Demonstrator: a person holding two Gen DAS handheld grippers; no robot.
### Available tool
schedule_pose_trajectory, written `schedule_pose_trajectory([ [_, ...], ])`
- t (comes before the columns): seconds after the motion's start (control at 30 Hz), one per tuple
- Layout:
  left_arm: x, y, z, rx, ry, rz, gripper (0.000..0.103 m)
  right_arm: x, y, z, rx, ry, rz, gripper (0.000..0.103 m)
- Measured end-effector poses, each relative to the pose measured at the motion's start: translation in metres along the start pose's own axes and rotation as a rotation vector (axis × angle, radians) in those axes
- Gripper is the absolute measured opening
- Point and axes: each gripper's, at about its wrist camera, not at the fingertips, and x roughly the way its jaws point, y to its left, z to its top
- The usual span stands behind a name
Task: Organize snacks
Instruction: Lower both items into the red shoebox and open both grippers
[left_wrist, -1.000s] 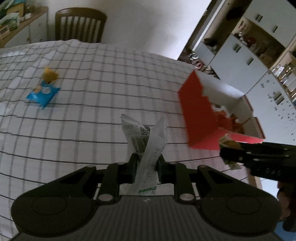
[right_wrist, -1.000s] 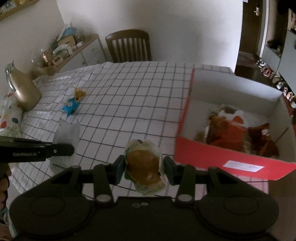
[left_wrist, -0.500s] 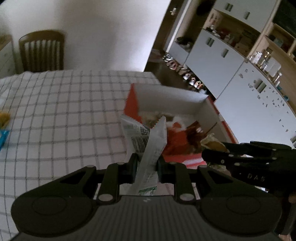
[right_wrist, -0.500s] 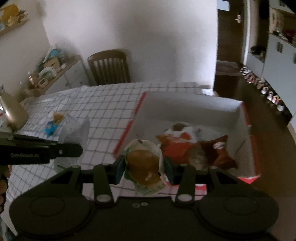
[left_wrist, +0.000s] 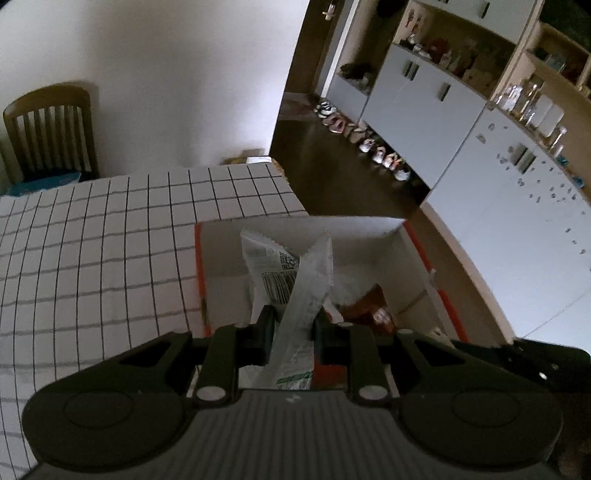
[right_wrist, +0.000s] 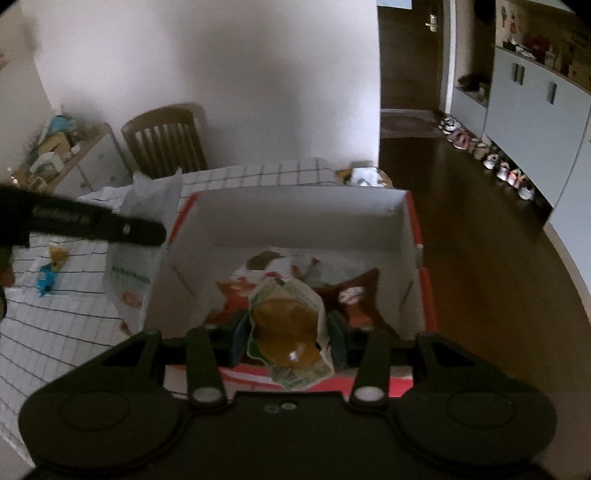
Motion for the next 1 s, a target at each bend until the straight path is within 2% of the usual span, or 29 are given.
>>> schedule_pose_trajectory([
  [0.23, 0.047, -0.011, 0.024, 0.019, 0.032, 0.071, 0.021, 0.024, -0.02, 0.004, 0.023, 0.042, -0.028, 0.045],
  [0.6, 0.097, -0.021, 0.012, 0.091, 0.147, 0.158, 0.021, 0.052, -0.022, -0.004, 0.027, 0.112, -0.018, 0.047],
  [0.77, 0.107, -0.019, 0.001, 0.098, 0.181, 0.169, 0.021, 0.054, -0.023, -0.007, 0.042, 0.13, 0.001, 0.053],
  [0.87, 0.107, -0.014, -0.003, 0.076, 0.199, 0.161, 0.021, 0.052, -0.024, -0.008, 0.046, 0.131, 0.008, 0.052],
  [1.0, 0.103, -0.009, -0.009, 0.064, 0.212, 0.147, 0.021, 0.045, -0.023, -0.008, 0.033, 0.119, 0.012, 0.059],
])
